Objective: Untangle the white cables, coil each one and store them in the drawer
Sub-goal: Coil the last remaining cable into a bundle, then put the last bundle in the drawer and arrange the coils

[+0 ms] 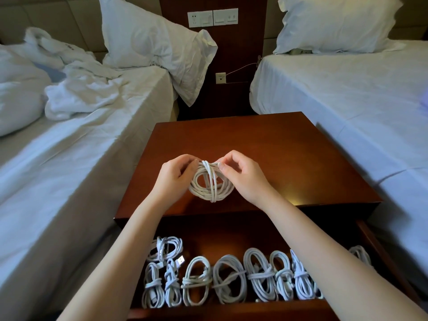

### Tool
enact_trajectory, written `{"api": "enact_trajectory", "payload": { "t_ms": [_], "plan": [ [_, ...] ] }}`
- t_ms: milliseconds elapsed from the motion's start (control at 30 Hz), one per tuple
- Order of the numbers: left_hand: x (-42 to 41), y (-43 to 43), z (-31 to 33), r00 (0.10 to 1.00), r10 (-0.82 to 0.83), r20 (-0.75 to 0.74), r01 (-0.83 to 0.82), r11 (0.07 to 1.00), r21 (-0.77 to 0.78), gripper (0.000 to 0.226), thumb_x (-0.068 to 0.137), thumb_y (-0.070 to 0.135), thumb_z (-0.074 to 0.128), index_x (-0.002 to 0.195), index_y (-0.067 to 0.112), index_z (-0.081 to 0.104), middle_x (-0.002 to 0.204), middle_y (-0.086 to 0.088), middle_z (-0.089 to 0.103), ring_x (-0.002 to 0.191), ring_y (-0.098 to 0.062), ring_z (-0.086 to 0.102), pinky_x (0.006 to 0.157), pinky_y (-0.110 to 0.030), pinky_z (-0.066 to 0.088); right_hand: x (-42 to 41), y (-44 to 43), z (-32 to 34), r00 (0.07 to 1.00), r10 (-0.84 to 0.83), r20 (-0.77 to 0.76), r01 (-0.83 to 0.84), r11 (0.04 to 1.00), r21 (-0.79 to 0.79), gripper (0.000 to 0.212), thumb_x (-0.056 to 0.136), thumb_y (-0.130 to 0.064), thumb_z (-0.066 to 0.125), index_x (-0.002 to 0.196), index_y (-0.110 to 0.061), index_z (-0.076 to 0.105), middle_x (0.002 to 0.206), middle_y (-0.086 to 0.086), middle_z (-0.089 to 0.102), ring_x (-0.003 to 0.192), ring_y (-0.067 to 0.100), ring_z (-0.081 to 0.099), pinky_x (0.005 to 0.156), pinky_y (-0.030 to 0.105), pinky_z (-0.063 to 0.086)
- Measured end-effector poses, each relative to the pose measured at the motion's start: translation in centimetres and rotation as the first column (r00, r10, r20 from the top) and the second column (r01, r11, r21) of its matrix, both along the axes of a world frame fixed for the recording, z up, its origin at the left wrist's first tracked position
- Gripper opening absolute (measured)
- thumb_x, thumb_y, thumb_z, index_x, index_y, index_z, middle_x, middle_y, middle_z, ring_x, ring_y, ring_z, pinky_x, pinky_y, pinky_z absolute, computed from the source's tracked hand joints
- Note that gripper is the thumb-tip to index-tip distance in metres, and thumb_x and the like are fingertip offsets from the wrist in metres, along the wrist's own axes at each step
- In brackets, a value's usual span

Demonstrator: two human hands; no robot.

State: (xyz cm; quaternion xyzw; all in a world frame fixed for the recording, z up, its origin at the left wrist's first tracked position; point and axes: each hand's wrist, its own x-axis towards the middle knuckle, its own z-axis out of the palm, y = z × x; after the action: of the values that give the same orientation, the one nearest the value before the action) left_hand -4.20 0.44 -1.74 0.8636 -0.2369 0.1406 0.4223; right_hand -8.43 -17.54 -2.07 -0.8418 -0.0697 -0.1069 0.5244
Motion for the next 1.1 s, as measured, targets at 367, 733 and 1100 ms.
{"api": "enact_trajectory", "payload": {
  "t_ms": [367, 733, 1100],
  "plan": [
    [-6.0, 1.7, -2.7, 0.997, -0.074, -0.019, 0.071, 0.991, -0.115, 0.018, 0.094, 0.018, 0.05, 0.097, 0.015, 0.067, 0.085, 0.004, 0.069, 0.077, -0.008, 0.065, 0.067, -0.021, 0.051, -5.4, 1.1, -3.4, 0.982, -0.051, 0.184, 0.055, 0.998, -0.017, 0.015, 0.096, -0.019, 0.057, 0.099, -0.018, 0.071, 0.089, -0.005, 0.071, 0.084, 0.011, 0.064, 0.073, 0.031, 0.05],
    [-9.1, 1.6, -4.9, 0.992, -0.001, -0.127, 0.008, 0.998, 0.056, 0.014, 0.097, 0.016, 0.053, 0.092, 0.016, 0.067, 0.067, 0.004, 0.063, 0.055, -0.013, 0.056, 0.049, -0.023, 0.042, -7.9, 0.3, -5.2, 0.998, -0.006, 0.07, 0.018, 0.986, -0.166, 0.015, 0.093, -0.018, 0.062, 0.101, -0.017, 0.075, 0.076, -0.015, 0.068, 0.063, 0.012, 0.064, 0.061, 0.031, 0.053],
    [-8.1, 1.3, -6.1, 0.92, 0.194, -0.341, -0.083, 0.946, 0.312, 0.032, 0.095, 0.03, 0.056, 0.117, 0.009, 0.061, 0.104, -0.004, 0.067, 0.084, -0.015, 0.06, 0.068, -0.022, 0.044, -6.9, 1.1, -6.8, 0.976, -0.106, -0.189, 0.057, 0.966, -0.251, 0.025, 0.093, -0.039, 0.061, 0.095, -0.015, 0.069, 0.083, 0.001, 0.069, 0.077, 0.017, 0.066, 0.074, 0.038, 0.056]
  ]
}}
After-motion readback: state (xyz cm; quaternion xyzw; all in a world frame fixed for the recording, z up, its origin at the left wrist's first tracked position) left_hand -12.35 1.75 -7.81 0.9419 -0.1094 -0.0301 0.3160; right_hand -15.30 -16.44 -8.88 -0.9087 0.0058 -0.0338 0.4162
